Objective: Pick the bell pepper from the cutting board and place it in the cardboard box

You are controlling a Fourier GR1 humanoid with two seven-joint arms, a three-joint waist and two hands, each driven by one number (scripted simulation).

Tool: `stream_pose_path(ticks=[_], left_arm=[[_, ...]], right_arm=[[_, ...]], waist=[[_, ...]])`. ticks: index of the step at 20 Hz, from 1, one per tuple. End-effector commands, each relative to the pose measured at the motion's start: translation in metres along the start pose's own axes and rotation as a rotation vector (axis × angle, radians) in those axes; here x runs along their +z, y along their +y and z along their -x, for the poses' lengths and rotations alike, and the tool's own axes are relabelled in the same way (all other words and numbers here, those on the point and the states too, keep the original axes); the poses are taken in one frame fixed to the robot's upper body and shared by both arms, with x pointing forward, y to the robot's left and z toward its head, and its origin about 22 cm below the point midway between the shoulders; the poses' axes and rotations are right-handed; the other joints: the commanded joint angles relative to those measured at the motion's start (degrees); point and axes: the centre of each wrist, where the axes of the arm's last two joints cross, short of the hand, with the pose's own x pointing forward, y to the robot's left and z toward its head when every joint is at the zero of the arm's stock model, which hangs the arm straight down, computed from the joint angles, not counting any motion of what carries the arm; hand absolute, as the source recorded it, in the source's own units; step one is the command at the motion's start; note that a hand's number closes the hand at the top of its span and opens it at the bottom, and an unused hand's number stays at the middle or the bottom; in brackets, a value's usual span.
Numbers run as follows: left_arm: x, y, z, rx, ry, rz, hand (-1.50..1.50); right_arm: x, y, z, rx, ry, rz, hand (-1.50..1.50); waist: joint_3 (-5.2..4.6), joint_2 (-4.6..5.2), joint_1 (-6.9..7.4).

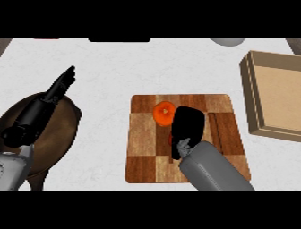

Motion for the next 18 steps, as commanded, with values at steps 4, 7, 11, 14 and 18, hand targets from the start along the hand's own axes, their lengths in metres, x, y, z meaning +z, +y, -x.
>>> stream_pose_path(ticks=[4,7,11,14,18], left_arm=[[-0.006,-0.009,0.012,0.014,0.016,0.007,0.00],[0.000,-0.002,0.002,0.007,0.004,-0.009,0.00],[-0.003,-0.010,0.003,0.033,0.002,0.018,0.00],[-0.003,-0.004,0.003,0.023,0.012,-0.009,0.00],[0.006,0.001,0.009,0.013,0.049,-0.036,0.00]], right_arm=[[0.001,0.012,-0.012,0.092,0.058,0.122,1.50],[0.035,0.026,0.014,0.164,-0.575,0.022,1.50],[0.087,0.027,0.005,0.175,-1.099,0.005,1.50],[0.102,0.016,0.036,0.149,-1.331,0.061,1.50],[0.101,-0.019,0.092,0.168,-1.492,0.233,1.50]], waist=[[0.02,0.23,-0.06],[0.19,-0.28,0.02],[0.46,-0.27,1.11],[0.43,-0.91,-1.51],[0.38,-0.92,-3.02]])
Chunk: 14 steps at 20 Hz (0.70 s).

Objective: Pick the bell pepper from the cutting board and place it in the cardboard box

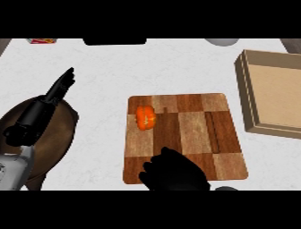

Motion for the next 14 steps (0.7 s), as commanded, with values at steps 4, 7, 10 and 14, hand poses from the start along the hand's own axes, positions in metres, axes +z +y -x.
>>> stream_pose_path(ticks=[4,7,10,14], left_arm=[[0.009,0.013,0.005,-0.016,0.014,-0.054,0.00],[0.010,0.010,-0.006,-0.021,-0.012,-0.026,0.00],[0.018,0.015,0.000,-0.009,-0.003,-0.049,0.00],[0.012,0.006,0.009,-0.008,-0.006,-0.039,0.00]], right_arm=[[0.092,-0.054,0.027,0.106,-0.261,0.194,1.50],[0.124,-0.086,0.044,0.053,-0.179,0.330,1.50],[0.147,-0.092,0.076,-0.060,-0.018,0.456,1.50],[0.178,-0.126,0.125,-0.146,0.146,0.588,1.50]], waist=[[0.00,0.37,-2.43],[-0.08,0.48,-1.82],[-0.03,0.65,-1.93],[-0.23,1.26,-0.75]])
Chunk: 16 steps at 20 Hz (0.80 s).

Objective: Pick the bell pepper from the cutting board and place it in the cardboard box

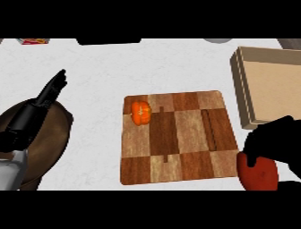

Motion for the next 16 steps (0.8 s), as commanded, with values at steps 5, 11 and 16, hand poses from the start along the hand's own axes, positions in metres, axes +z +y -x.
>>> stream_pose_path(ticks=[5,11,16], left_arm=[[0.002,-0.006,-0.016,-0.003,-0.045,0.057,0.00],[-0.016,-0.018,-0.012,0.017,-0.042,0.058,0.00],[-0.033,-0.017,-0.018,0.013,-0.055,0.070,0.00]], right_arm=[[0.047,-0.084,0.089,-0.088,0.284,0.223,1.50],[0.060,-0.134,0.141,0.018,0.377,0.180,1.50],[0.068,-0.140,0.171,0.092,0.462,-0.061,1.50]], waist=[[-0.11,0.19,3.43],[-0.16,0.55,4.44],[-0.15,1.13,5.61]])
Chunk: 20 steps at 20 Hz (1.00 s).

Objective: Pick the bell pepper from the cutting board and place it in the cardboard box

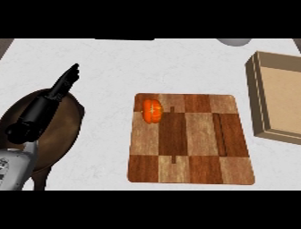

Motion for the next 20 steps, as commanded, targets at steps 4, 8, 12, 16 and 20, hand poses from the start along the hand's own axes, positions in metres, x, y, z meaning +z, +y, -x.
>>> stream_pose_path(ticks=[4,8,12,16,20], left_arm=[[-0.015,-0.013,-0.013,0.000,-0.025,0.030,0.00],[-0.005,-0.007,0.001,0.007,-0.024,0.030,0.00],[-0.010,-0.001,-0.012,-0.007,-0.022,0.022,0.00],[-0.008,-0.010,-0.005,-0.002,-0.035,0.012,0.00],[-0.004,-0.017,0.009,0.001,-0.017,0.012,0.00]], right_arm=[[-0.008,0.007,0.041,0.083,0.132,-0.286,1.50],[0.005,-0.006,0.067,0.083,0.121,-0.391,1.50],[0.004,0.009,0.080,0.139,0.187,-0.534,1.50],[-0.003,0.012,0.086,0.053,0.067,-0.611,-1.50],[-0.006,0.007,0.088,-0.092,-0.080,-0.474,-1.50]], waist=[[0.06,0.58,2.40],[0.07,0.46,1.90],[0.09,0.41,2.17],[0.12,0.44,2.21],[0.12,0.50,1.34]])
